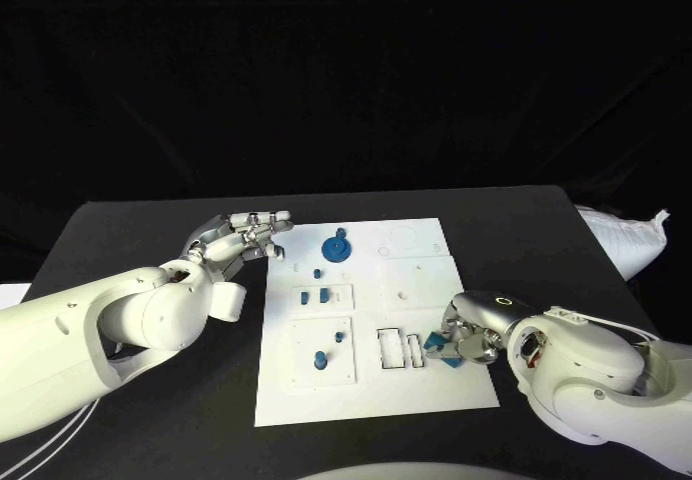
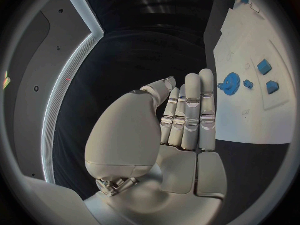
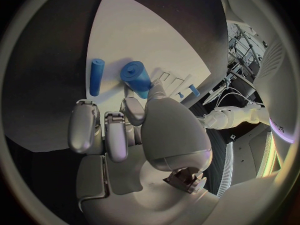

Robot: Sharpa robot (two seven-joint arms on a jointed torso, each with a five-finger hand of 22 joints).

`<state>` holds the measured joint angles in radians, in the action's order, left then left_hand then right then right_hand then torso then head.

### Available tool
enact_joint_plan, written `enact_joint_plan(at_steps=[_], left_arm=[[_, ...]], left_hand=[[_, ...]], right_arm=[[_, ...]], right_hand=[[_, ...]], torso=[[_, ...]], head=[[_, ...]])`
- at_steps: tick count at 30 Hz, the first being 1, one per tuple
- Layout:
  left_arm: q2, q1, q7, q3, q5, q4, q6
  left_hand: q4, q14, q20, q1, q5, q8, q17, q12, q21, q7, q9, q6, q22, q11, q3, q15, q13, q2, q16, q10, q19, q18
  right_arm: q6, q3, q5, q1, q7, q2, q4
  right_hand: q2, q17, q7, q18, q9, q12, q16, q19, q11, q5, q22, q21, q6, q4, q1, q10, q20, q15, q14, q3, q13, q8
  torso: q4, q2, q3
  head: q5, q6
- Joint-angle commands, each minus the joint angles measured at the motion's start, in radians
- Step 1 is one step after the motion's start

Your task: Assemble the parts on the task board

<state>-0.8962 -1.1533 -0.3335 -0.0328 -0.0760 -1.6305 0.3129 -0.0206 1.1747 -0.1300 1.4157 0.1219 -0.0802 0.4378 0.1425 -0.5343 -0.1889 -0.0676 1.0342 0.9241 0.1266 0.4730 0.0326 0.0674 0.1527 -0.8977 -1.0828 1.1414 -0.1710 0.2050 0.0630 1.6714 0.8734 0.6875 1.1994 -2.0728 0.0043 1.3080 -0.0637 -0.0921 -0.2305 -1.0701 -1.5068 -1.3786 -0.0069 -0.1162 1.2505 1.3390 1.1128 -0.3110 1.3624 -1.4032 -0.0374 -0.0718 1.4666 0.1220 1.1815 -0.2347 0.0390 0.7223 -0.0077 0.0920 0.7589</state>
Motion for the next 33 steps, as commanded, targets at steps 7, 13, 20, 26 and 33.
enact_joint_plan(at_steps=[7,13,20,26,33], left_arm=[[0.002,0.001,0.000,0.000,0.004,-0.001,-0.023],[0.001,0.001,0.001,0.000,0.004,-0.002,-0.024],[0.001,0.002,0.002,0.000,0.004,-0.004,-0.026],[0.001,0.002,0.003,0.000,0.004,-0.006,-0.027],[0.000,0.002,0.003,0.001,0.004,-0.008,-0.027]], left_hand=[[0.002,-0.010,0.002,-0.004,0.003,-0.007,-0.002,0.004,0.007,-0.004,0.000,-0.004,-0.001,-0.002,-0.006,-0.001,-0.001,-0.010,-0.006,0.009,-0.007,-0.011],[0.002,-0.010,0.002,-0.004,0.003,-0.007,-0.002,0.004,0.007,-0.004,0.000,-0.004,-0.001,-0.002,-0.006,-0.001,-0.001,-0.010,-0.006,0.009,-0.007,-0.011],[0.001,-0.011,0.002,-0.005,0.003,-0.007,-0.002,0.004,0.008,-0.004,0.000,-0.005,-0.002,-0.002,-0.007,0.000,-0.001,-0.012,-0.006,0.011,-0.008,-0.011],[0.001,-0.011,0.001,-0.007,0.003,-0.007,-0.003,0.005,0.009,-0.005,0.000,-0.006,-0.002,-0.002,-0.009,0.000,-0.001,-0.013,-0.006,0.013,-0.008,-0.011],[0.001,-0.011,0.001,-0.007,0.003,-0.007,-0.003,0.005,0.009,-0.005,0.000,-0.006,-0.002,-0.002,-0.009,0.000,-0.001,-0.013,-0.006,0.013,-0.008,-0.011]], right_arm=[[0.144,0.005,-0.088,0.007,0.017,0.011,-0.043],[0.171,0.008,-0.133,0.016,0.006,0.009,-0.056],[0.169,0.009,-0.172,0.018,0.002,-0.017,-0.048],[0.138,0.009,-0.207,0.018,0.012,-0.065,-0.023],[0.100,0.008,-0.219,0.014,0.033,-0.109,0.001]], right_hand=[[0.066,0.145,0.007,0.020,-0.027,-0.010,-0.009,-0.009,-0.013,-0.057,0.013,0.014,0.023,0.020,0.010,-0.023,0.005,-0.009,0.082,-0.106,0.015,0.003],[0.045,0.155,0.008,0.022,-0.039,-0.015,-0.014,-0.016,-0.013,-0.162,0.025,0.023,0.032,0.019,-0.058,-0.030,0.005,-0.009,0.084,-0.104,0.028,0.010],[0.033,0.157,0.009,0.023,-0.047,-0.014,-0.015,-0.018,-0.013,-0.218,0.029,0.025,0.035,0.021,-0.080,-0.033,0.005,-0.009,0.084,-0.100,0.033,0.015],[0.024,0.157,0.008,0.022,-0.050,-0.012,-0.015,-0.017,-0.013,-0.225,0.028,0.024,0.035,0.020,-0.087,-0.033,0.005,-0.009,0.084,-0.094,0.035,0.018],[0.021,0.157,0.007,0.022,-0.056,-0.010,-0.015,-0.016,-0.012,-0.246,0.029,0.024,0.038,0.019,-0.106,-0.034,0.005,-0.008,0.084,-0.082,0.037,0.021]], torso=[[0.0026,0.000,-0.0013],[0.0011,0.001,-0.0019],[0.0013,0.001,-0.0024],[0.0032,0.001,-0.0023],[0.0012,0.001,-0.0027]], head=[[0.000,-0.003],[-0.003,-0.002],[-0.004,0.002],[-0.006,0.004],[-0.010,0.006]])
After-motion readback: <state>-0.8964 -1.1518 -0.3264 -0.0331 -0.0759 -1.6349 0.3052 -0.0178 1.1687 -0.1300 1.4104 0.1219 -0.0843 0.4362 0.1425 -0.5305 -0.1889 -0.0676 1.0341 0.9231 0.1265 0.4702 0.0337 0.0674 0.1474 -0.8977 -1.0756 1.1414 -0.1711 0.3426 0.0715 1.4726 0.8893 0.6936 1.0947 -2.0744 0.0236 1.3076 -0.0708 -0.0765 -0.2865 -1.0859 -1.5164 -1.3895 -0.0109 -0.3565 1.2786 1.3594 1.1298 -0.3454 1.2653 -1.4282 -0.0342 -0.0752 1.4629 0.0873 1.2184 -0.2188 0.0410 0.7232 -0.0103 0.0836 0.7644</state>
